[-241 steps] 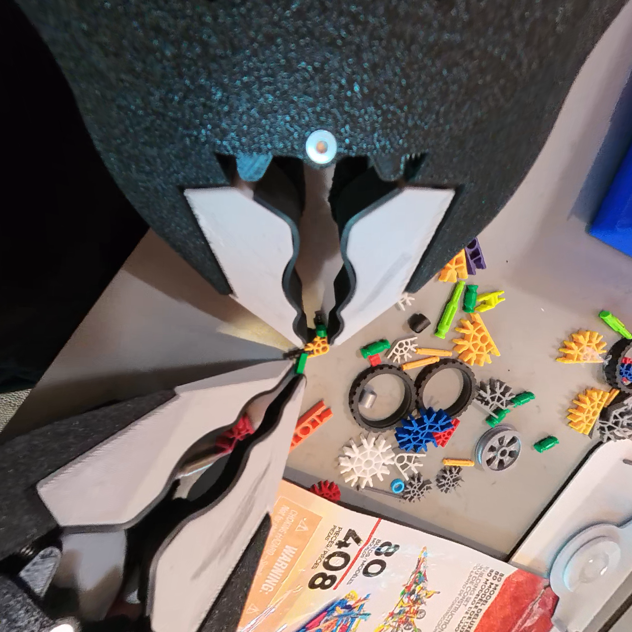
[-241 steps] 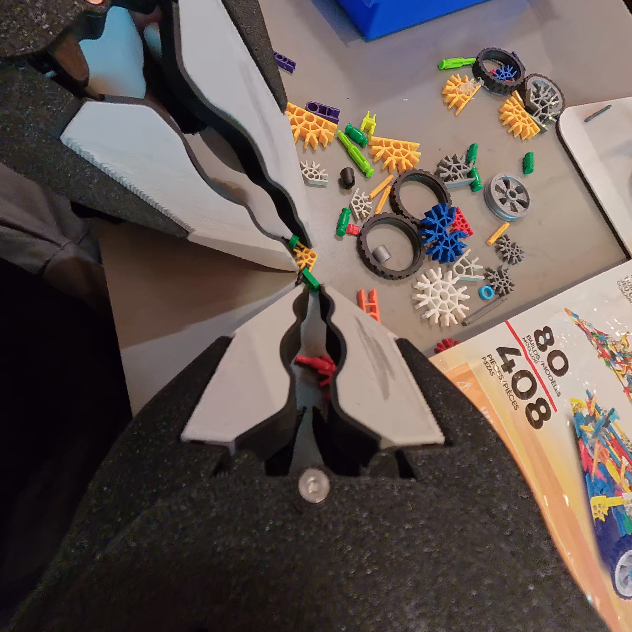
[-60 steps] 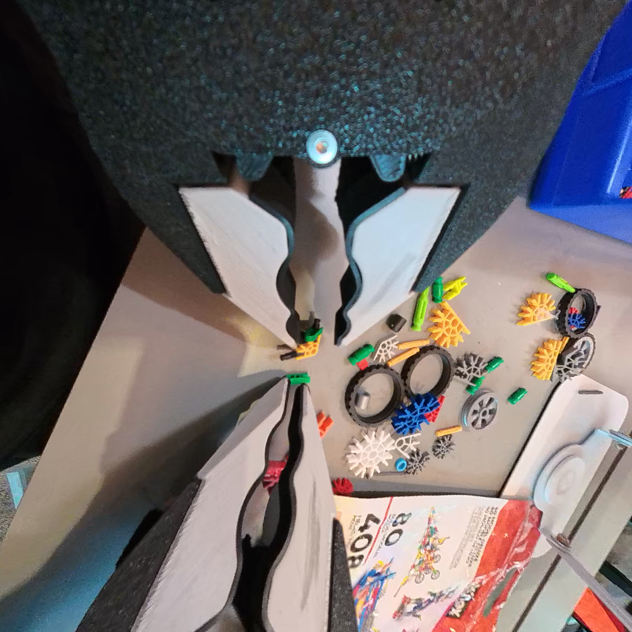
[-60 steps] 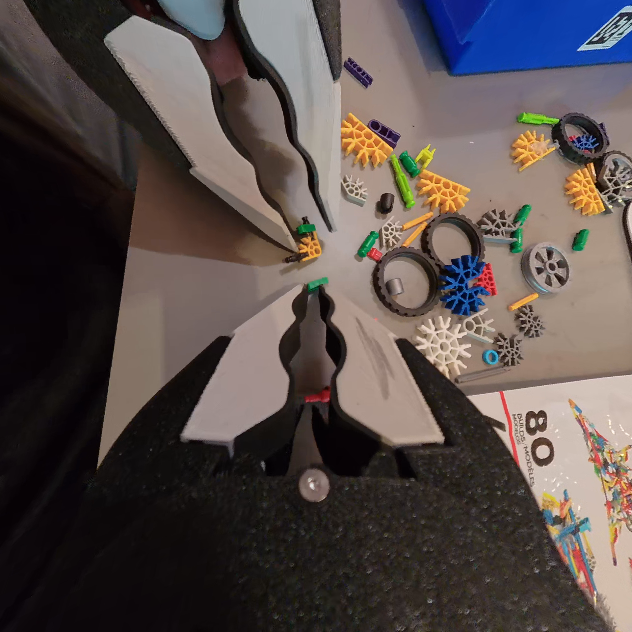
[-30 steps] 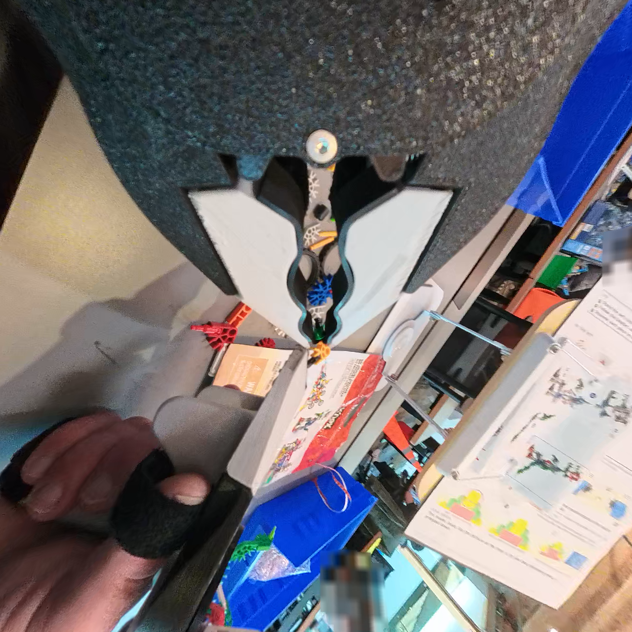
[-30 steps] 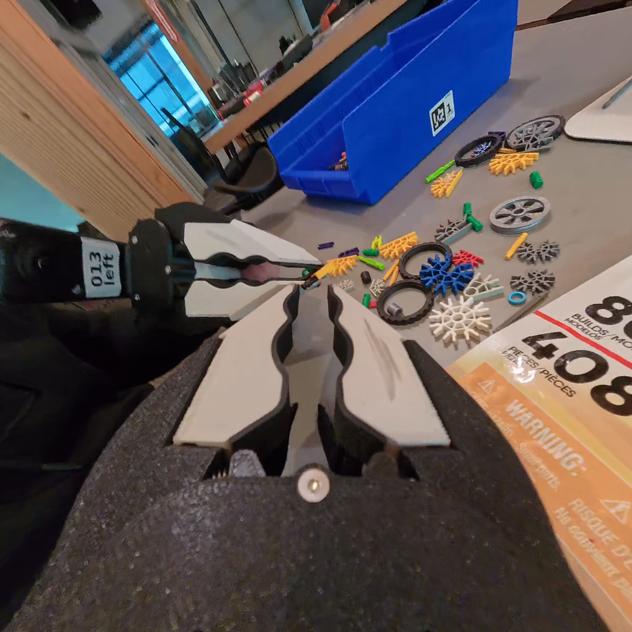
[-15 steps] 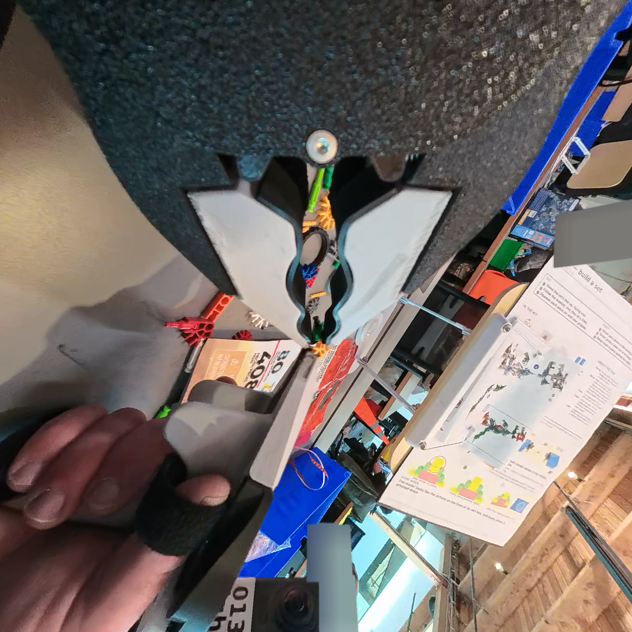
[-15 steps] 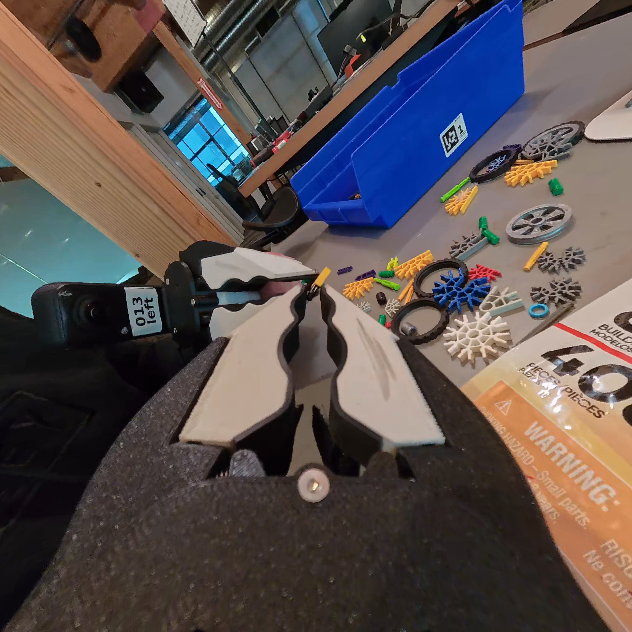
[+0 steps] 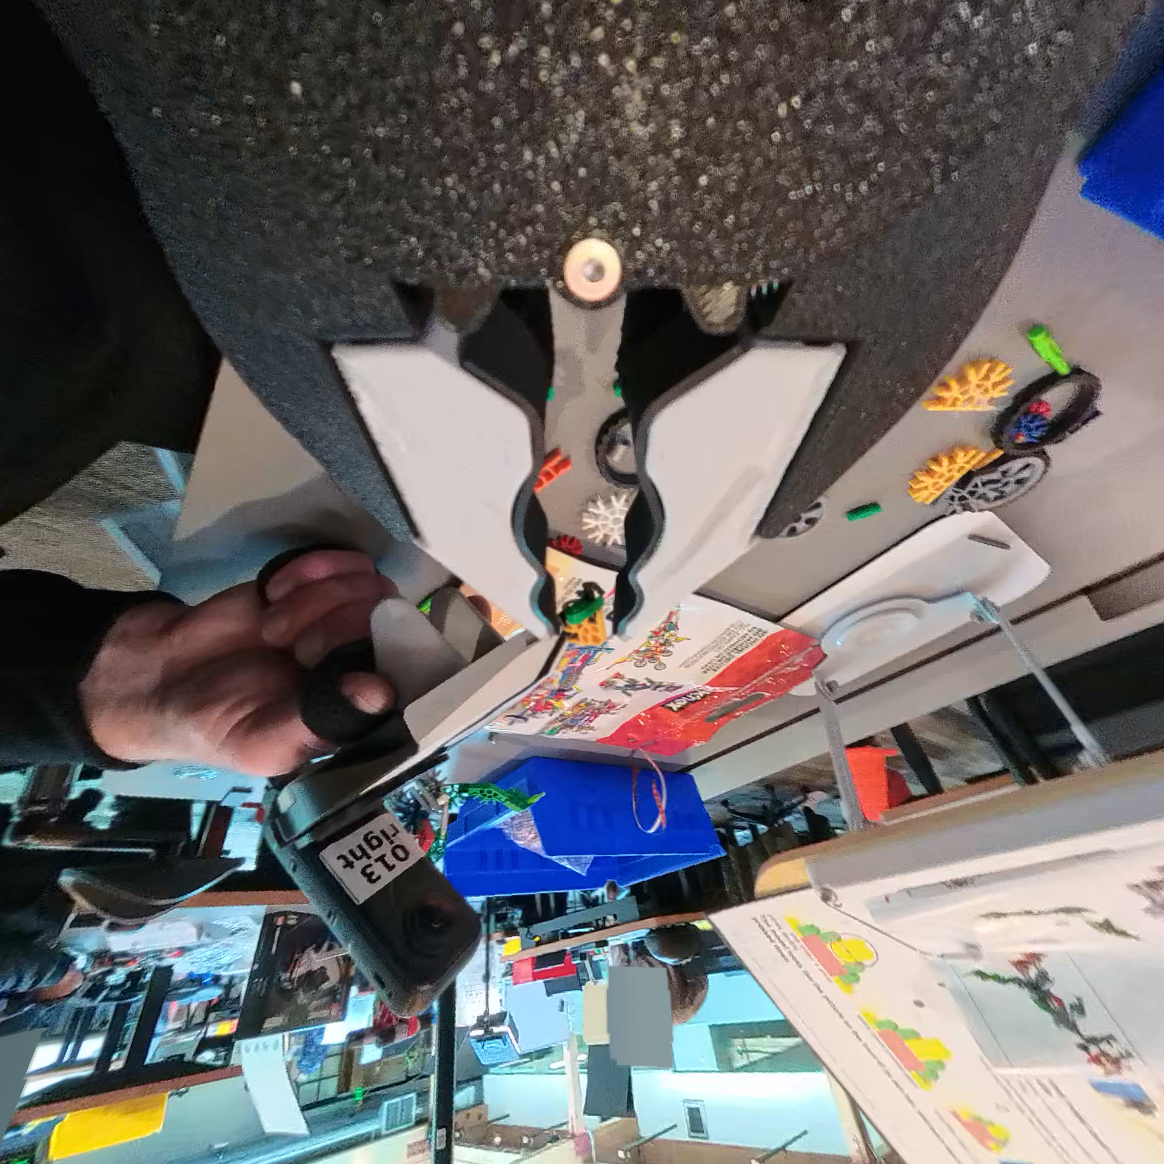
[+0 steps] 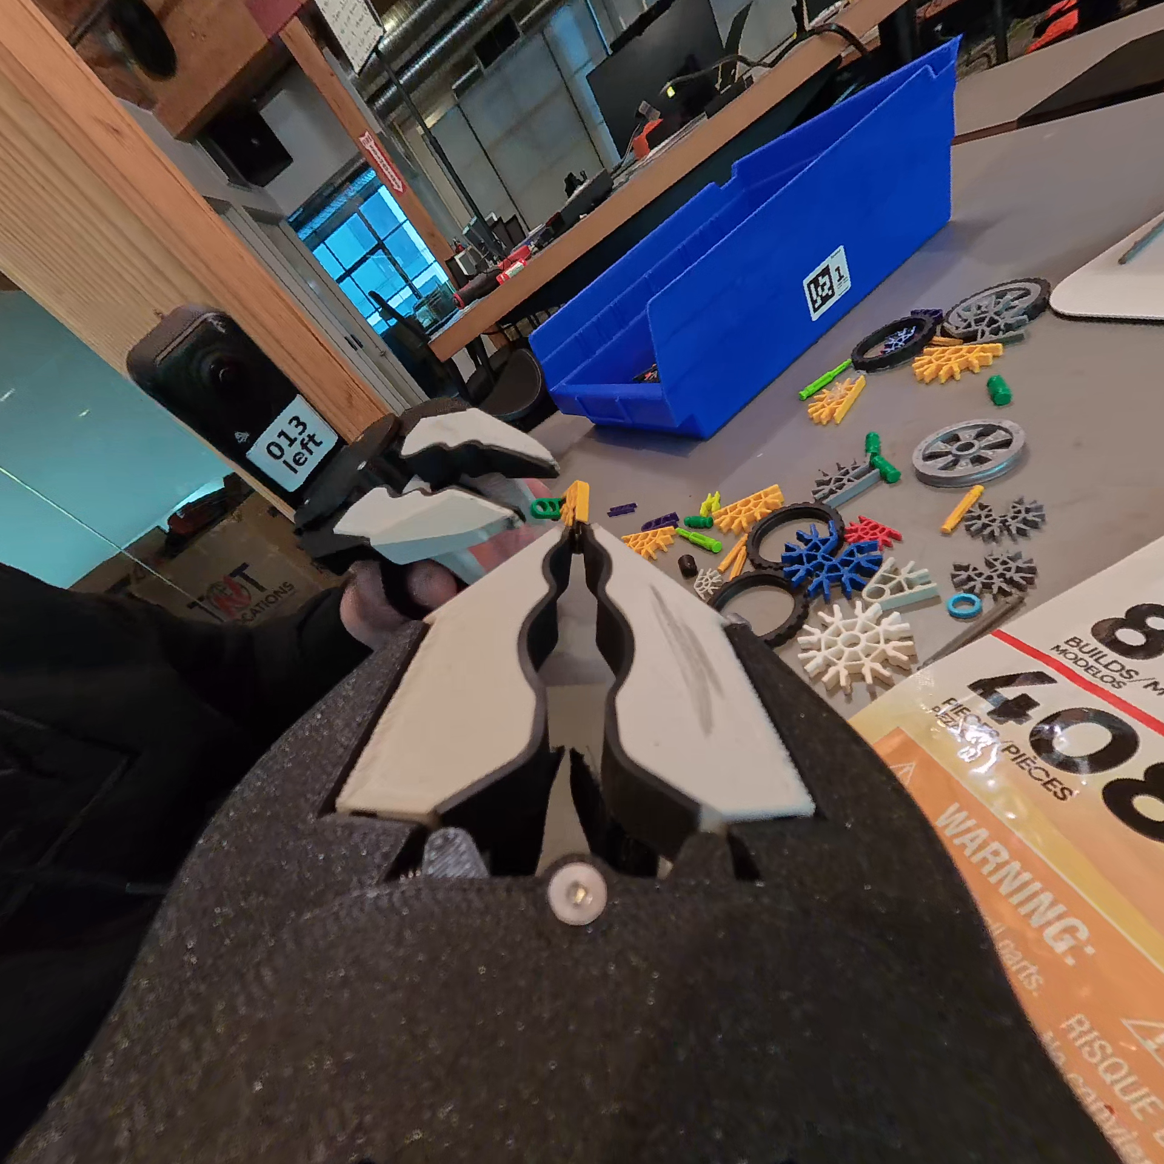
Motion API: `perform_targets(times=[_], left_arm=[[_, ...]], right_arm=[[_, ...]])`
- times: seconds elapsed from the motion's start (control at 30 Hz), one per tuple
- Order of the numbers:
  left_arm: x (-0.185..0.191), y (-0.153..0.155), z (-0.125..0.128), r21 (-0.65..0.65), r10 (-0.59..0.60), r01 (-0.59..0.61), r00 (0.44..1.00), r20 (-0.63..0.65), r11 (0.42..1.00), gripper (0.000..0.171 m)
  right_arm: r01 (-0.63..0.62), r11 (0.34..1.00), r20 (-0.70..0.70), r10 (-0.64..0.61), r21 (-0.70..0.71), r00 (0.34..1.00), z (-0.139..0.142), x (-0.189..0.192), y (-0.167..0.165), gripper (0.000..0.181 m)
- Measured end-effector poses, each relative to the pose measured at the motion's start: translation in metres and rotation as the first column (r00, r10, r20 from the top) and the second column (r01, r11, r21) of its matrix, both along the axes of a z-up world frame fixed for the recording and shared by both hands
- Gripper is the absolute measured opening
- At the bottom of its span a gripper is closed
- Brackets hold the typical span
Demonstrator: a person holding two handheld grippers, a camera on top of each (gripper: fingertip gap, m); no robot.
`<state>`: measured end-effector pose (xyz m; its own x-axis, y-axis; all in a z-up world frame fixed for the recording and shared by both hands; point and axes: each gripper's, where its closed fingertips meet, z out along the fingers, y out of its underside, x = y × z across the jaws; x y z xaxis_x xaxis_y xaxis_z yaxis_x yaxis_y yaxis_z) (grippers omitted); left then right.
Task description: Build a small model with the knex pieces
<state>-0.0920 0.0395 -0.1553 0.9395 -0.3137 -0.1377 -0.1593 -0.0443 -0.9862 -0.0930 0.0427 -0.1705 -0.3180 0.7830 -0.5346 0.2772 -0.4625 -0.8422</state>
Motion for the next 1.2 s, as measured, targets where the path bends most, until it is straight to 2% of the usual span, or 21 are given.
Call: perform_targets(times=[0.13, 0.3, 0.43, 0.67, 0.77, 0.83, 1.03, 1.2], left_arm=[[0.000, -0.001, -0.011, -0.036, 0.019, -0.023, 0.996, -0.093, 0.999, 0.018], [-0.004, 0.000, -0.014, -0.021, 0.072, -0.076, 0.987, -0.145, 0.997, 0.007], [-0.003, -0.002, -0.014, -0.027, 0.050, -0.053, 0.993, -0.103, 0.998, 0.007], [-0.001, -0.005, -0.009, -0.061, -0.047, 0.056, 0.990, 0.133, 0.997, 0.005], [-0.001, -0.005, -0.010, -0.064, -0.051, 0.061, 0.987, 0.154, 0.996, 0.006], [-0.001, -0.005, -0.011, -0.060, -0.036, 0.043, 0.994, 0.103, 0.997, 0.013], [-0.002, -0.015, -0.014, -0.054, -0.045, 0.038, 0.992, -0.117, 0.998, 0.019], [-0.001, -0.024, -0.022, -0.073, -0.064, 0.041, 0.933, -0.355, 0.997, 0.010]], right_arm=[[0.006, 1.000, 0.002, -0.006, 0.016, 1.000, 0.000, 0.000, -0.001, 0.002], [0.012, 0.997, 0.000, -0.012, 0.071, 1.000, 0.000, 0.000, -0.003, 0.002], [0.010, 0.995, -0.003, -0.009, 0.094, 1.000, 0.001, 0.000, -0.005, 0.002], [-0.005, 0.997, -0.013, 0.006, 0.083, 1.000, 0.003, 0.001, -0.007, 0.002], [-0.005, 0.997, -0.011, 0.006, 0.074, 1.000, 0.004, 0.001, -0.006, 0.002], [-0.010, 0.997, 0.006, 0.010, 0.072, 1.000, 0.002, 0.000, -0.007, 0.002], [-0.076, 0.997, 0.070, 0.074, 0.022, 0.995, -0.007, 0.000, -0.013, 0.002], [-0.148, 0.987, 0.125, 0.140, 0.057, 0.982, -0.014, -0.001, -0.027, 0.002]])
